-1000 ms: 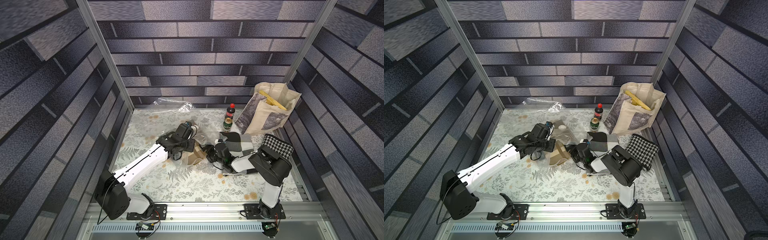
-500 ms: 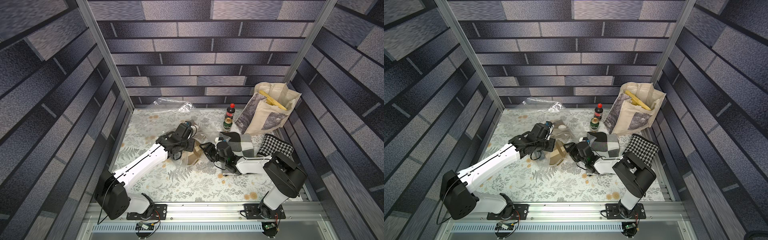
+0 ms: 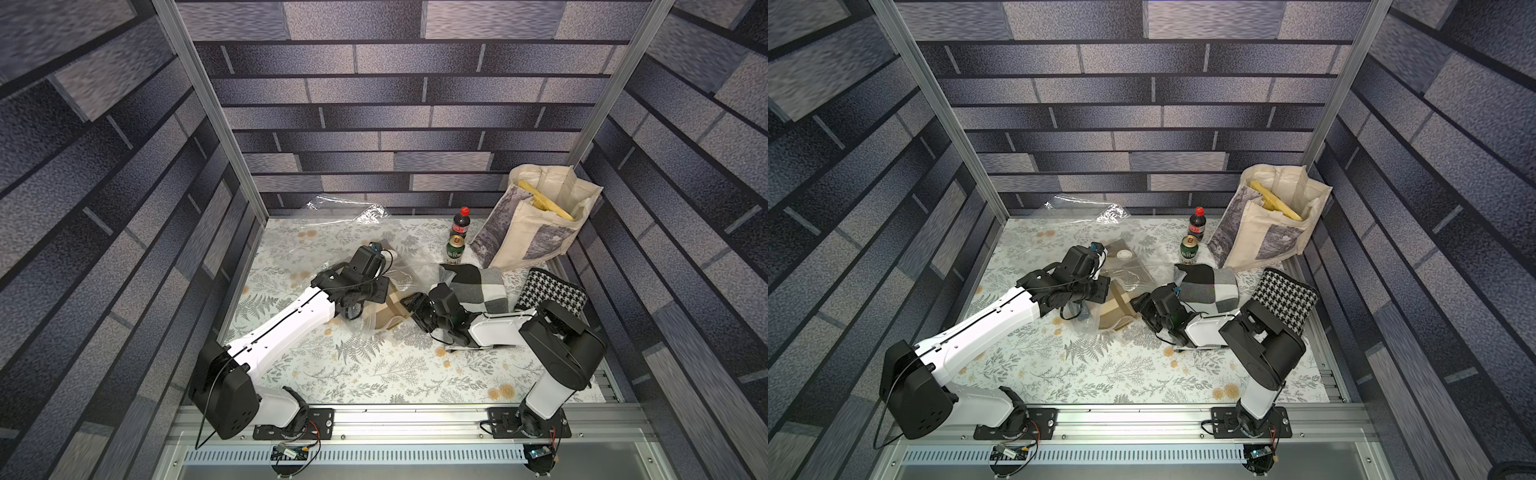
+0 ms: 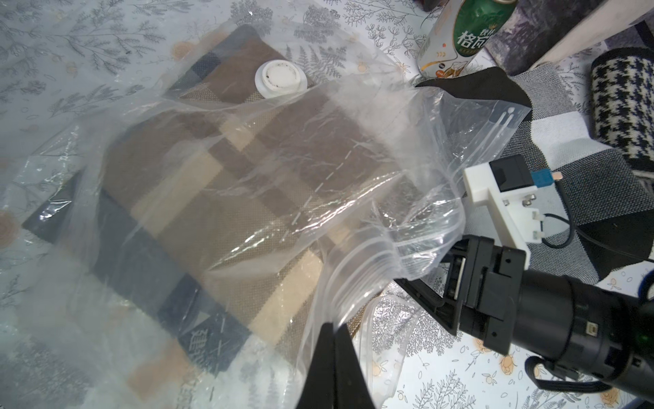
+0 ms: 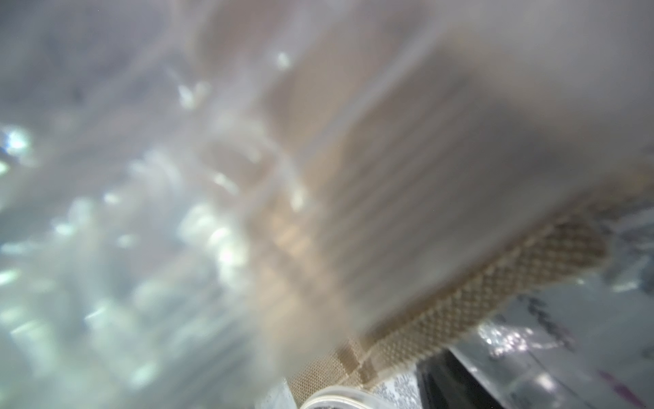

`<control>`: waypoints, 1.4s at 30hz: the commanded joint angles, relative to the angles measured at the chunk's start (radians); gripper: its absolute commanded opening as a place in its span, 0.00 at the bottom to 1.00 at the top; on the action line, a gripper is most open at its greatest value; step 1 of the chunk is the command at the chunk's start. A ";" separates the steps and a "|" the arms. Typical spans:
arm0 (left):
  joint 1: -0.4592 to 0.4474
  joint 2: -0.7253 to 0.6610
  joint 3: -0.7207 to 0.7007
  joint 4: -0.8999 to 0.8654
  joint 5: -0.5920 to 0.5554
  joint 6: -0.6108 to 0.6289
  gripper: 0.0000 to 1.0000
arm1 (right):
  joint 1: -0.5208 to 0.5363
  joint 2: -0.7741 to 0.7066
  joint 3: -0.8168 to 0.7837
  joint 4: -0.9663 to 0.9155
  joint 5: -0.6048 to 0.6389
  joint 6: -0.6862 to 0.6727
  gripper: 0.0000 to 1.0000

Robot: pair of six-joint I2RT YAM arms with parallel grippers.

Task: Take the scarf out of the vacuum bag
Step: Take out the scarf from the vacuum bag.

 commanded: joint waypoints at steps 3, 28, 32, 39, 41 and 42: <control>0.009 0.000 0.000 0.023 0.015 0.008 0.00 | 0.009 -0.104 -0.027 -0.189 0.049 -0.041 0.77; 0.010 -0.006 -0.003 0.021 0.018 0.008 0.00 | 0.009 0.254 -0.002 0.266 0.002 0.130 0.94; 0.010 -0.006 -0.004 0.019 0.020 0.008 0.00 | 0.012 0.327 -0.010 0.411 0.004 0.175 0.83; 0.013 -0.006 -0.006 0.022 0.017 0.008 0.00 | 0.018 0.295 -0.042 0.492 -0.004 0.187 0.52; 0.013 -0.005 -0.008 0.025 0.018 0.008 0.00 | 0.018 0.286 -0.032 0.492 -0.020 0.184 0.41; 0.015 -0.005 -0.009 0.025 0.019 0.008 0.00 | 0.019 0.287 -0.022 0.492 -0.031 0.185 0.35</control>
